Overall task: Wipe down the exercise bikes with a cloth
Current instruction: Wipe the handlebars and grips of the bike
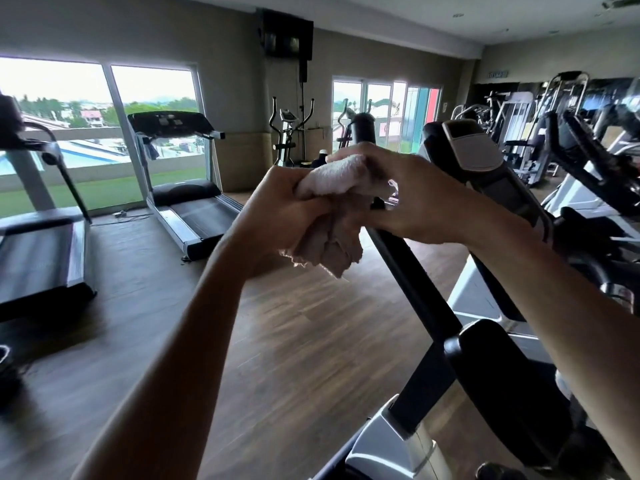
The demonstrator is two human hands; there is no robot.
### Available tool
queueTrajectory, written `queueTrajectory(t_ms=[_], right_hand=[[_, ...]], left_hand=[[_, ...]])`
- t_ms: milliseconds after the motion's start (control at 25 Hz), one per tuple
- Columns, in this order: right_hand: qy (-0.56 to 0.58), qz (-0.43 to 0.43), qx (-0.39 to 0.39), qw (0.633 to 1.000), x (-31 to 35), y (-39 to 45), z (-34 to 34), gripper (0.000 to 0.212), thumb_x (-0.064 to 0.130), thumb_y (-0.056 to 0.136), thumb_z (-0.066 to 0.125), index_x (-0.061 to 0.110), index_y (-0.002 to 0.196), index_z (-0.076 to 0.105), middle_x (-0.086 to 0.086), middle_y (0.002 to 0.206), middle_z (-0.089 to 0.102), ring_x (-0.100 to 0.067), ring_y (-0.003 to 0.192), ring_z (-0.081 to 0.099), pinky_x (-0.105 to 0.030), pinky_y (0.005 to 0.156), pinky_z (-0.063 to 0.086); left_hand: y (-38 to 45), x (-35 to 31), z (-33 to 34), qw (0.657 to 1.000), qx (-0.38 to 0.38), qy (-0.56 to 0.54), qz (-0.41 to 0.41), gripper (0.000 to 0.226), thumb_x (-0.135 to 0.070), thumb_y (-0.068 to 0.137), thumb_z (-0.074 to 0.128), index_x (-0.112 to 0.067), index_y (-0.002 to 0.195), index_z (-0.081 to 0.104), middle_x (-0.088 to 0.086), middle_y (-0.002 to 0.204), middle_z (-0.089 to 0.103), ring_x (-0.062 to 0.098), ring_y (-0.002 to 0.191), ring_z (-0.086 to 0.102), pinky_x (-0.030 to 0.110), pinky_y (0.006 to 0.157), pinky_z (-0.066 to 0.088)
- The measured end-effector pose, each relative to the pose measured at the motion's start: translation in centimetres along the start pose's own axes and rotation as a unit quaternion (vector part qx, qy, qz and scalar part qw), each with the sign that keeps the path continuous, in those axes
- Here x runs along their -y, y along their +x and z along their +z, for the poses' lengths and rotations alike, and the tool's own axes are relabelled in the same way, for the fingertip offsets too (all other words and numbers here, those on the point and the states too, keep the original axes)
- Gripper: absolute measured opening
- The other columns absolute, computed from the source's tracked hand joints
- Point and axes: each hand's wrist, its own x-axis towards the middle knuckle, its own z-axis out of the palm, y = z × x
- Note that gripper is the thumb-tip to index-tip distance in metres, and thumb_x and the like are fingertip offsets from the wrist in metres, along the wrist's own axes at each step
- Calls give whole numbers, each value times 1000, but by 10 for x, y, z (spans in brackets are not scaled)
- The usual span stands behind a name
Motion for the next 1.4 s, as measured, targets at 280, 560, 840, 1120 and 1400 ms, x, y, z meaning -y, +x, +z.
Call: queueTrajectory(t_ms=[280, 560, 840, 1120, 1400], right_hand=[[-15, 12, -17, 1000, 4, 13, 6, 44, -8, 74, 73, 34, 73, 62, 33, 61, 60, 14, 63, 58, -7, 64, 40], [-8, 42, 18, 999, -8, 15, 8, 40, -16, 82, 57, 14, 103, 72, 4, 96, 75, -3, 94, 69, -26, 87, 54], [110, 97, 54, 988, -7, 3, 17, 31, 16, 93, 68, 15, 123, 62, 1, 92, 70, -10, 85, 70, -32, 80, 59], [-33, 30, -83, 996, -9, -3, 21, 45, -6, 80, 64, 20, 115, 74, 2, 91, 75, -2, 81, 67, -17, 75, 49], [-69, -77, -200, 974, -5, -24, 43, 47, 8, 82, 79, 10, 128, 70, 9, 107, 75, 12, 96, 63, -13, 87, 53]], left_hand=[[-15, 23, 15, 997, 17, 3, -72, 24, -26, 68, 94, -17, 76, 73, 0, 68, 72, 4, 61, 56, 28, 61, 51], [-31, 21, 9, 981, 86, -138, -109, 32, -33, 94, 64, -2, 97, 72, 9, 90, 74, 16, 82, 65, 37, 76, 53], [-30, 28, 13, 999, 35, -16, -31, 33, -34, 91, 67, -2, 86, 71, 23, 76, 65, 10, 69, 48, 32, 63, 42], [-31, 30, 10, 992, 58, 15, -107, 30, -43, 75, 78, -14, 77, 75, -2, 67, 70, 3, 58, 58, 23, 58, 48], [-34, 24, 9, 927, 52, -326, -179, 37, -4, 83, 67, 11, 117, 65, 37, 110, 68, 51, 95, 67, 61, 89, 55]])
